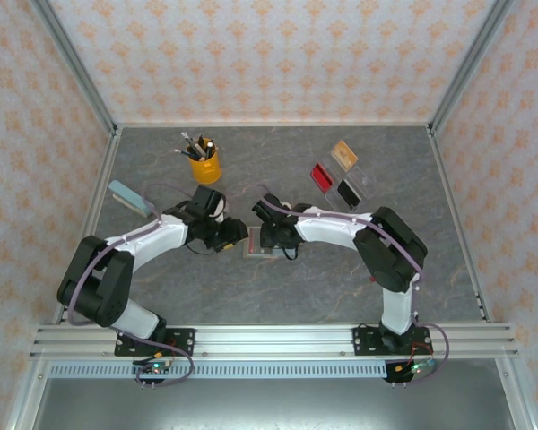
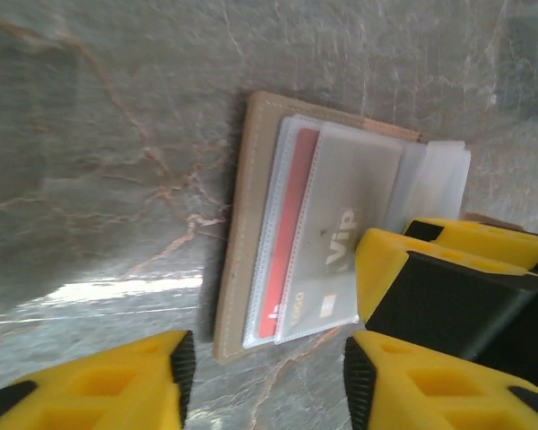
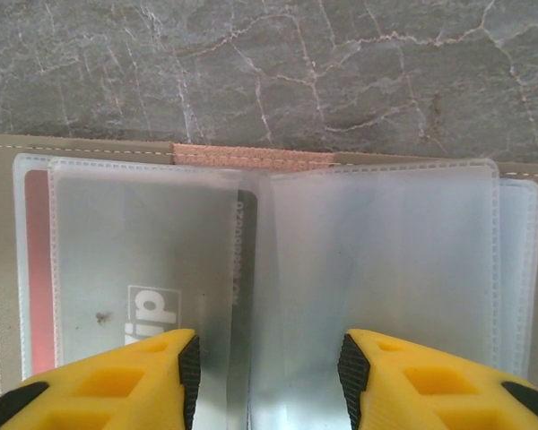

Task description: Take the credit cards out of the card holder

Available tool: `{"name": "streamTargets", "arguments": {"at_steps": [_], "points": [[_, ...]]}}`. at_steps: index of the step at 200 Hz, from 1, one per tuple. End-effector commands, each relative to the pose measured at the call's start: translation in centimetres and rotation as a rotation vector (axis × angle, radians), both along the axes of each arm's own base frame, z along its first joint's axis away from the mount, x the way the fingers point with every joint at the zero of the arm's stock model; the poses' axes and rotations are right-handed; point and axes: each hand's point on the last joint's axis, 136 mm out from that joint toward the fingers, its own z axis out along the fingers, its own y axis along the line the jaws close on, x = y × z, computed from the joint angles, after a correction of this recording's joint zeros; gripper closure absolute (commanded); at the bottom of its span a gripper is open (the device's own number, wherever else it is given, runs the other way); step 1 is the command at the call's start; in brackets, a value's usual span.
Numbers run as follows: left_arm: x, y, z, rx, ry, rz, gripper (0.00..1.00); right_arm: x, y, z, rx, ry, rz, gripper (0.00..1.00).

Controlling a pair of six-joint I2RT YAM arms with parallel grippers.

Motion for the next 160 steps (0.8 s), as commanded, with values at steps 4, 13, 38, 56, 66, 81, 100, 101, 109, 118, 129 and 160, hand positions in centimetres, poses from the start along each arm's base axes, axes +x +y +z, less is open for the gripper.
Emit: {"name": "streamTargets", "arguments": {"at_steps": [4, 13, 38, 56, 66, 81, 100, 101, 109, 118, 129, 160], "points": [[1.3, -2.2, 0.9, -0.073, -0.032, -0.023, 0.61, -1.8, -2.6, -3.8, -0.069, 0.102, -0.018, 0.55], [1.4, -2.5, 0.7, -0.077, -0.027, -0.026, 0.64, -1.8, -2.6, -3.8, -0.064, 0.103, -0.021, 0.55], [1.3, -2.9, -0.1, -0.073, -0.007, -0.038, 0.72, -1.8, -2.7, -3.9, -0.049, 0.11, -0.027, 0.56], [1.2, -3.3, -0.7, -0.079, 0.006, -0.046, 0.76, -1.9, -2.5, -4.0, -0.033, 0.12, -0.026, 0.57], [1.1, -3.4, -0.9, -0.087, 0.011, -0.05, 0.78, -1.9, -2.5, -4.0, -0.028, 0.124, -0.027, 0.57], [1.1, -3.5, -1.1, -0.083, 0.016, -0.051, 0.78, -1.9, -2.5, -4.1, -0.028, 0.126, -0.029, 0.57], [1.0, -3.1, -1.6, -0.056, 0.031, -0.046, 0.78, -1.9, -2.5, -4.1, -0.021, 0.129, -0.033, 0.57], [1.0, -3.1, -1.6, -0.055, 0.033, -0.046, 0.78, -1.9, -2.5, -4.1, -0.021, 0.13, -0.033, 0.57], [0.9, -3.0, -1.9, -0.047, 0.042, -0.045, 0.78, -1.9, -2.5, -4.2, -0.019, 0.132, -0.034, 0.57], [0.8, -2.8, -2.3, -0.032, 0.053, -0.043, 0.77, -1.9, -2.5, -4.2, -0.018, 0.134, -0.036, 0.57], [0.6, -2.4, -2.7, -0.009, 0.064, -0.039, 0.76, -1.9, -2.5, -4.2, -0.017, 0.136, -0.038, 0.57], [0.5, -2.2, -3.1, 0.005, 0.069, -0.038, 0.75, -2.0, -2.8, -4.5, -0.029, 0.144, -0.041, 0.61]]}}
